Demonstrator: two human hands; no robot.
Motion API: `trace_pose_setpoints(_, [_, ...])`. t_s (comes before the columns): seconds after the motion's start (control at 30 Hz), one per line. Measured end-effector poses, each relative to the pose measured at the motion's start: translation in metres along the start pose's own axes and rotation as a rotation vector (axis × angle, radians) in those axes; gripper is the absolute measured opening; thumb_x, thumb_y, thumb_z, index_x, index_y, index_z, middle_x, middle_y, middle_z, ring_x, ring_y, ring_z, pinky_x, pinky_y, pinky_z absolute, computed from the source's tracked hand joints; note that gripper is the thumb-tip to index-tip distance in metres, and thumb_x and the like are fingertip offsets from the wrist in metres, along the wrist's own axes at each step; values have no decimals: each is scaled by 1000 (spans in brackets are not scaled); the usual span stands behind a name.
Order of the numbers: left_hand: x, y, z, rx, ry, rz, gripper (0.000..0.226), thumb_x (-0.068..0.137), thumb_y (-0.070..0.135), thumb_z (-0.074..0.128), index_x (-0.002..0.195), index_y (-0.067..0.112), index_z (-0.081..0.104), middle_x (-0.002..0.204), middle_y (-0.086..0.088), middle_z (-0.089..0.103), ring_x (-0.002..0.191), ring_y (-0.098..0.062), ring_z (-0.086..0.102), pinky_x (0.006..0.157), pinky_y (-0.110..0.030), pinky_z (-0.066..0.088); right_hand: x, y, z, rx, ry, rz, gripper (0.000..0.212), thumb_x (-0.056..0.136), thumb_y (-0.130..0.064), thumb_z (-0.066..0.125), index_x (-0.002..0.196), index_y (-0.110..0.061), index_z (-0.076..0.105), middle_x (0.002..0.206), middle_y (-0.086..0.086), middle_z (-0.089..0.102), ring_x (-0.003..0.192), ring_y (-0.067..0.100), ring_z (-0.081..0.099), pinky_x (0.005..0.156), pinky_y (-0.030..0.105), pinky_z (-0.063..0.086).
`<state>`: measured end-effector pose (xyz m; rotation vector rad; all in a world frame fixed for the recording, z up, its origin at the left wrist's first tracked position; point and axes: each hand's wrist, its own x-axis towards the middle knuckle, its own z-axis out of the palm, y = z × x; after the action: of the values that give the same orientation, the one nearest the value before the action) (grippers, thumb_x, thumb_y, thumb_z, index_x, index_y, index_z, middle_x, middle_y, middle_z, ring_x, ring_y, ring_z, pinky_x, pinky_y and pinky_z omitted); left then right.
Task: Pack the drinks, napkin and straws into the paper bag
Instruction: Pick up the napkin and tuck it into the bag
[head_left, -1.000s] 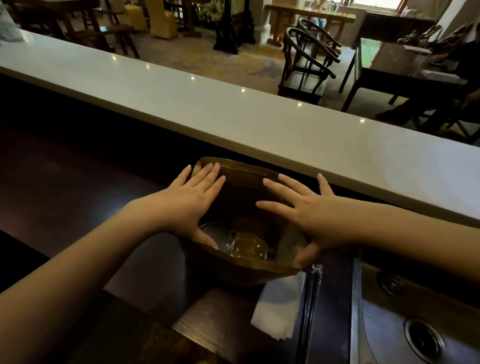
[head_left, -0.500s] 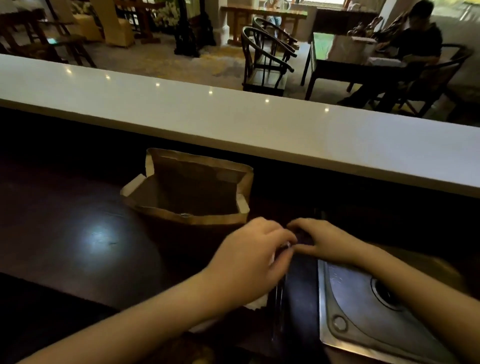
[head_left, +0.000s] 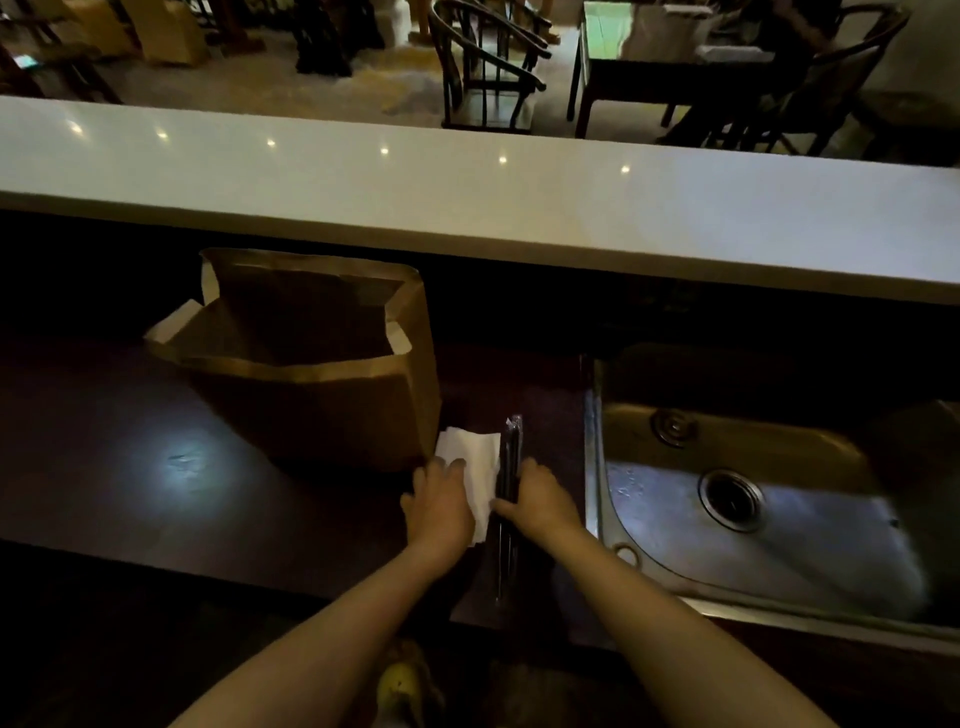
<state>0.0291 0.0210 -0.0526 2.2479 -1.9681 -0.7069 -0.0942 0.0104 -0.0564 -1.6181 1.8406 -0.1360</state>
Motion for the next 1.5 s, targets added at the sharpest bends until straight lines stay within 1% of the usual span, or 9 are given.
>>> trace_pose_setpoints(0.2, [-3,4,12,-409,86,-192,76,83,2,56,145,18,16,145,-16,23,126,-35,36,104,-41,37,-1,6,6,23,11,-23,56,85,-29,65,127,-4,37,131,18,45,113,33,54,85,38,48])
trace_pose_setpoints(0.37, [-2,7,9,-726,43,-304,51,83,-1,52,131,7,39,131,-20,50,115,-36,52,89,-39,45,-2,12,-2,72,-18,-58,58,87,-30,62,131,-4,35,134,19,38,115,35,51,91,40,47])
trace_pose_setpoints(0.6, [-8,25,-35,-339,76,153,23,88,9,49,108,11,60,98,-10,67,83,-21,61,64,-30,46,-6,-9,-53,-149,151,-381,83,81,-25,65,149,-22,17,155,6,18,139,29,21,110,43,27])
trace_pose_setpoints(0.7, [-12,35,-73,-227,129,321,19,90,17,50,98,14,66,87,-7,69,81,-23,64,64,-35,49,-8,-28,-86,-278,176,-562,58,84,-29,62,138,-22,43,151,4,32,140,26,23,111,42,23])
trace_pose_setpoints(0.83, [-27,45,-136,-73,323,480,20,90,23,51,103,21,66,91,-3,71,82,-20,64,64,-30,45,-27,-60,-135,-266,176,-712,17,88,-22,60,101,-14,68,102,7,68,102,23,60,85,36,45])
trace_pose_setpoints(1.03, [-47,42,-229,40,424,601,15,88,26,55,97,22,66,87,-2,72,79,-21,64,71,-40,51,-70,-133,-193,-426,205,-829,22,91,-31,56,103,-15,65,94,4,69,85,19,61,74,37,50])
trace_pose_setpoints(1.2, [-40,6,-287,-91,489,574,17,82,17,63,98,18,68,90,-2,71,81,-16,63,68,-26,45,-68,-202,-205,-495,369,-848,19,91,-23,52,96,-13,67,86,8,66,79,23,57,66,31,42])
trace_pose_setpoints(1.3, [-27,-32,-304,-48,544,482,28,80,11,63,107,19,67,98,-5,72,88,-22,65,74,-34,49,-57,-237,-194,-509,404,-830,20,91,-21,50,97,-11,67,89,9,66,83,27,62,69,35,50])
trace_pose_setpoints(1.5, [-2,-85,-305,89,506,324,38,86,11,54,123,18,58,113,-8,69,105,-27,63,88,-38,49,-16,-284,-127,-669,209,-790,16,91,-14,51,102,-8,62,99,12,64,75,26,56,60,32,40])
